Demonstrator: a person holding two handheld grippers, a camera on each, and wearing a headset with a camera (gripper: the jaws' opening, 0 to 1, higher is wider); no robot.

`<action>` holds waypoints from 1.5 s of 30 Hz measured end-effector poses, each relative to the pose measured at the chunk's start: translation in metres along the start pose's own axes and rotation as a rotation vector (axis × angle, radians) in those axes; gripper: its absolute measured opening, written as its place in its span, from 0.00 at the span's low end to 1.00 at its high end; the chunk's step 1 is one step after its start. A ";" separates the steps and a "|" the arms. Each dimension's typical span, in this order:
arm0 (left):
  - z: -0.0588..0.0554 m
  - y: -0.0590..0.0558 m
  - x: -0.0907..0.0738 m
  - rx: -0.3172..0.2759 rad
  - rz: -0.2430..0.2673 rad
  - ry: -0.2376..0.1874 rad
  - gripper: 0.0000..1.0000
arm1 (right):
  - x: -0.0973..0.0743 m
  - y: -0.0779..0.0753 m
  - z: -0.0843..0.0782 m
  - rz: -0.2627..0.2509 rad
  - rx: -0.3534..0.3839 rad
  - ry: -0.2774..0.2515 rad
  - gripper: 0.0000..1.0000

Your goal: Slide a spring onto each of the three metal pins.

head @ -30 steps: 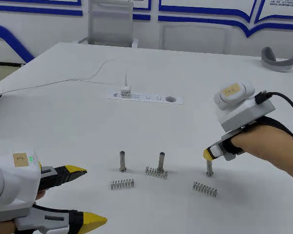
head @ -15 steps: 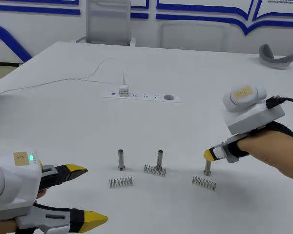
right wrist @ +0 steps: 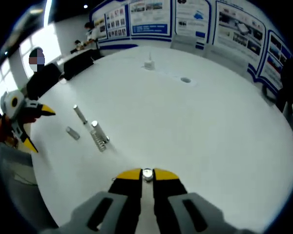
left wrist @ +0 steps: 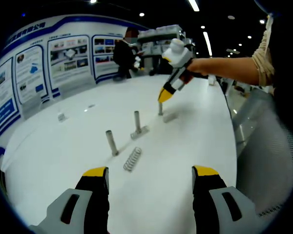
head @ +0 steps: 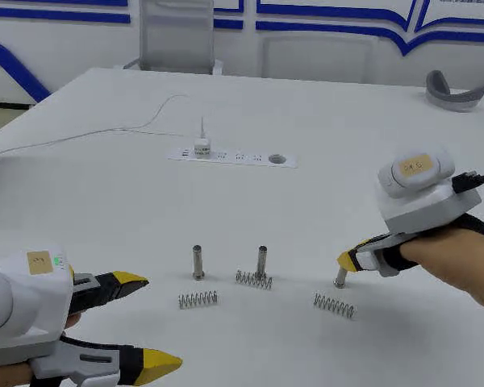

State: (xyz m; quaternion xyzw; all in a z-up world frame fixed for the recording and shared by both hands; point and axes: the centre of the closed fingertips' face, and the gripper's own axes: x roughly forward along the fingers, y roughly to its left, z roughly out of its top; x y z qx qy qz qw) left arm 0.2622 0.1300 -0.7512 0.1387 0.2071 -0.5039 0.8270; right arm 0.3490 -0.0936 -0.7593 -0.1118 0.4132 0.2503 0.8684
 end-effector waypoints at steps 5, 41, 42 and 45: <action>0.001 -0.001 0.001 0.000 -0.002 -0.004 0.70 | 0.000 0.003 0.000 -0.002 -0.019 -0.003 0.09; 0.003 -0.003 0.003 0.008 -0.016 0.001 0.70 | -0.013 0.007 -0.005 0.026 -0.099 -0.054 0.22; 0.003 -0.003 0.003 0.009 -0.016 0.001 0.70 | -0.013 0.008 -0.007 0.027 -0.103 -0.051 0.23; 0.003 -0.003 0.004 0.009 -0.017 -0.001 0.70 | -0.014 0.008 -0.014 0.036 -0.115 -0.045 0.23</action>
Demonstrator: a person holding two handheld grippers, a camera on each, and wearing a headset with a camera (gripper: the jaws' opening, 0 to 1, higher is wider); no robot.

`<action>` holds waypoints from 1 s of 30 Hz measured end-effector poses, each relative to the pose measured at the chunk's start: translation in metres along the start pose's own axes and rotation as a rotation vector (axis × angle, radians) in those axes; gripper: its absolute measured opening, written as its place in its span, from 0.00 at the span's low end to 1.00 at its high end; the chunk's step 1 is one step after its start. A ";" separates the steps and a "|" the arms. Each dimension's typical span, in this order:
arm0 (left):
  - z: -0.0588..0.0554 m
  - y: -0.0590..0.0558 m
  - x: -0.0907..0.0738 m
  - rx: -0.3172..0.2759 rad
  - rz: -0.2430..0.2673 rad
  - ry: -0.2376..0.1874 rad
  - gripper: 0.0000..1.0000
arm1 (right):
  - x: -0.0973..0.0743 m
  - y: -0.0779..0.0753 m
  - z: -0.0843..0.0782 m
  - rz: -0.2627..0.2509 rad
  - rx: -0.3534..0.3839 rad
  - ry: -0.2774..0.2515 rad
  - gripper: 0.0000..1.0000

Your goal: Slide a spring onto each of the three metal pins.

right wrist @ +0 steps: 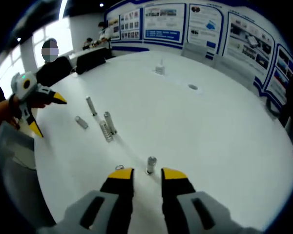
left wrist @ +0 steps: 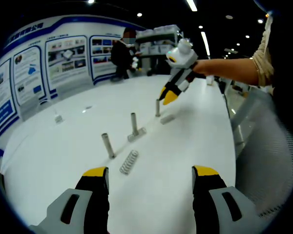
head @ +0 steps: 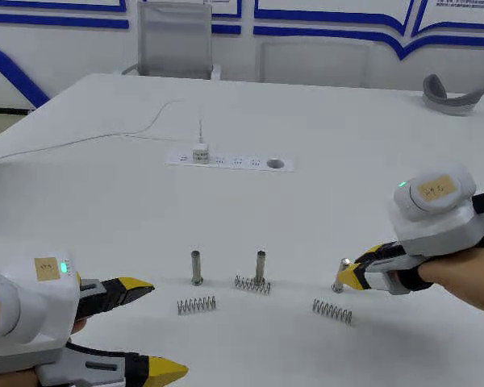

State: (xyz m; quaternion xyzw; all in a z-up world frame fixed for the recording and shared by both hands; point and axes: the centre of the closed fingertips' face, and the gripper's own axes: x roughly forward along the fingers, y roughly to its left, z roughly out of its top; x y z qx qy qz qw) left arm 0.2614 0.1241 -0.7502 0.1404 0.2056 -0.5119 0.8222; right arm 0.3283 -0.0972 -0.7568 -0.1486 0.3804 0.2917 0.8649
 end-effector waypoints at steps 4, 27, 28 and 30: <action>0.000 -0.001 0.000 0.001 -0.002 -0.001 0.70 | -0.001 0.002 -0.008 0.017 -0.009 0.005 0.23; -0.002 -0.003 0.004 -0.001 -0.008 0.012 0.70 | 0.017 0.026 -0.037 0.147 -0.187 0.104 0.18; -0.002 -0.004 0.005 -0.001 -0.009 0.013 0.70 | 0.019 0.026 -0.038 0.149 -0.197 0.112 0.18; -0.002 -0.004 0.005 -0.001 -0.011 0.014 0.70 | 0.020 0.027 -0.040 0.156 -0.216 0.123 0.17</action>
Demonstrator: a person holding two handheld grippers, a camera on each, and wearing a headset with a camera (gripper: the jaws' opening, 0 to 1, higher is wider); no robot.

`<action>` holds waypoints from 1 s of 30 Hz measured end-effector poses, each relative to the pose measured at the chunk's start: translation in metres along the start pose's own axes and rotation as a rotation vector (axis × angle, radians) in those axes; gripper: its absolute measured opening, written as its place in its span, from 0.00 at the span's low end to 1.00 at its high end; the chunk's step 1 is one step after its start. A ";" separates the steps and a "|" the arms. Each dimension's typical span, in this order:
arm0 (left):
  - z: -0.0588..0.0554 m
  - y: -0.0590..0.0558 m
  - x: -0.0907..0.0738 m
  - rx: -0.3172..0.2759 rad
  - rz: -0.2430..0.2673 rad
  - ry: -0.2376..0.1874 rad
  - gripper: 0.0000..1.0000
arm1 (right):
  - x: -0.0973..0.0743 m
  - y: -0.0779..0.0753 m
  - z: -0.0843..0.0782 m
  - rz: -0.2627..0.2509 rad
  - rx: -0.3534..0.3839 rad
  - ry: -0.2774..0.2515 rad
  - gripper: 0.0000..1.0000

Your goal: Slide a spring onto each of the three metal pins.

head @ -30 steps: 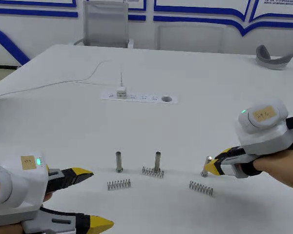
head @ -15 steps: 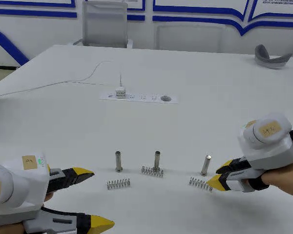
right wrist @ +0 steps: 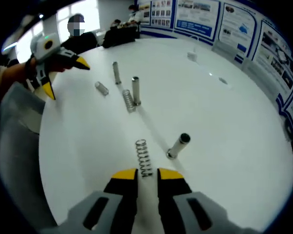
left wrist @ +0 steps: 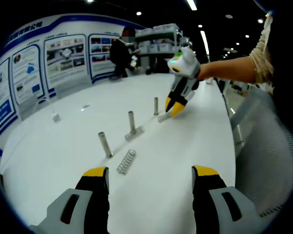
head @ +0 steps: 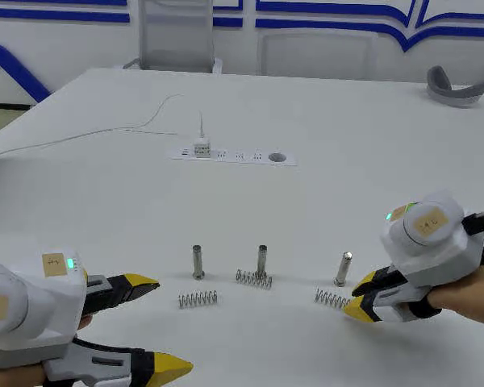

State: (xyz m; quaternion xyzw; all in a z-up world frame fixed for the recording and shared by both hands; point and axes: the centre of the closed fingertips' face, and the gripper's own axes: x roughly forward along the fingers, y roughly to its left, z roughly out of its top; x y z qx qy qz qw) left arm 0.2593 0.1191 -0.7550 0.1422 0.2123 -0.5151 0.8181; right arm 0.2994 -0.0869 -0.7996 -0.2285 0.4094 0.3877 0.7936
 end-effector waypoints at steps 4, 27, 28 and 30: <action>-0.001 0.000 0.000 -0.001 0.000 0.002 0.70 | 0.002 0.001 -0.001 0.013 -0.029 0.019 0.16; -0.001 -0.005 0.006 0.003 -0.014 0.004 0.70 | 0.008 0.003 -0.005 0.104 -0.067 0.145 0.12; 0.000 -0.006 0.007 0.006 -0.017 0.005 0.69 | 0.008 0.003 -0.005 0.107 -0.073 0.145 0.12; 0.000 -0.008 0.008 0.009 -0.024 0.006 0.69 | 0.008 0.004 -0.005 0.103 -0.080 0.147 0.12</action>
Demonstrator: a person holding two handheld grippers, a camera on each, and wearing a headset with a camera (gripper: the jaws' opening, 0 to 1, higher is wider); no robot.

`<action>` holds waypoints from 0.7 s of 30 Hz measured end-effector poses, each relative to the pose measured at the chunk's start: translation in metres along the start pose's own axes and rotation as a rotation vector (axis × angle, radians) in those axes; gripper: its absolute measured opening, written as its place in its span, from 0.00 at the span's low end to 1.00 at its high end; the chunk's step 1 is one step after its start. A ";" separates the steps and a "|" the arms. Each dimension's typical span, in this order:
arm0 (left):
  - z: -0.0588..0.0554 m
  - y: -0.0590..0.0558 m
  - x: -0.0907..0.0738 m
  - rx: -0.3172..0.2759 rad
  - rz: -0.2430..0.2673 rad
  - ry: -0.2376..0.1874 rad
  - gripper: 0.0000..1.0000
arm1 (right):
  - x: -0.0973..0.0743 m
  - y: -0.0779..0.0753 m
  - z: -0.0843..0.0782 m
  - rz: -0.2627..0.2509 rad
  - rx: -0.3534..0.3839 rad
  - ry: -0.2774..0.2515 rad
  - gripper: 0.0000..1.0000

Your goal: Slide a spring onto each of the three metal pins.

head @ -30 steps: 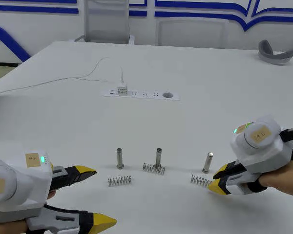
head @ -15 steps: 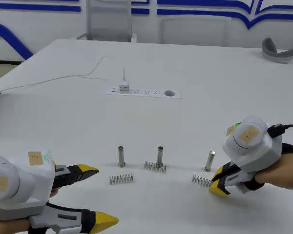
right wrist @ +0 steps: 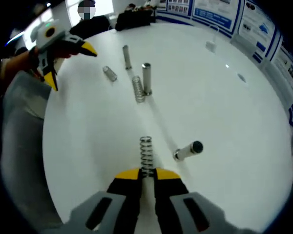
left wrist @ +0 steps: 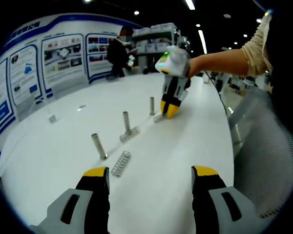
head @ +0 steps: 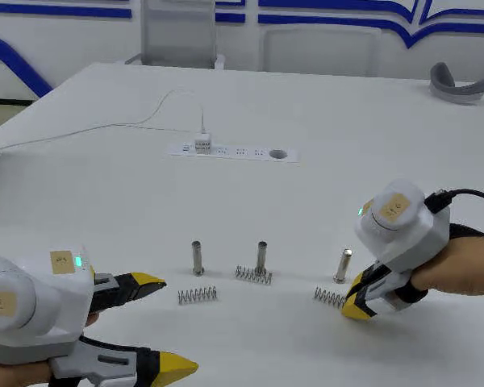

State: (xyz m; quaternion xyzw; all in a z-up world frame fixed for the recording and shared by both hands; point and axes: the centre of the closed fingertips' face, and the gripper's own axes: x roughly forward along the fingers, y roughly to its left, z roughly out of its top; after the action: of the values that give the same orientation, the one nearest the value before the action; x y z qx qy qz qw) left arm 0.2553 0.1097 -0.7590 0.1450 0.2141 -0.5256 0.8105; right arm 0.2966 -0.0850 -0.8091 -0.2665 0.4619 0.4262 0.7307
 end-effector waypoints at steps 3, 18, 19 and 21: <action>0.000 -0.004 0.002 0.012 -0.017 0.008 0.69 | 0.000 0.001 0.000 -0.022 0.010 -0.007 0.11; 0.009 -0.024 0.019 0.074 -0.096 0.018 0.66 | -0.005 0.013 0.019 -0.052 -0.062 -0.019 0.11; 0.009 -0.024 0.020 0.076 -0.099 0.018 0.66 | -0.006 0.014 0.021 -0.050 -0.065 -0.021 0.11; 0.011 -0.024 0.023 0.077 -0.105 0.012 0.65 | -0.008 0.017 0.023 -0.044 -0.079 -0.023 0.11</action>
State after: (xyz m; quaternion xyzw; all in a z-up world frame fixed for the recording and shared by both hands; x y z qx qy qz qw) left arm 0.2441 0.0767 -0.7609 0.1677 0.2061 -0.5741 0.7745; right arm 0.2910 -0.0614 -0.7917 -0.3001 0.4303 0.4308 0.7343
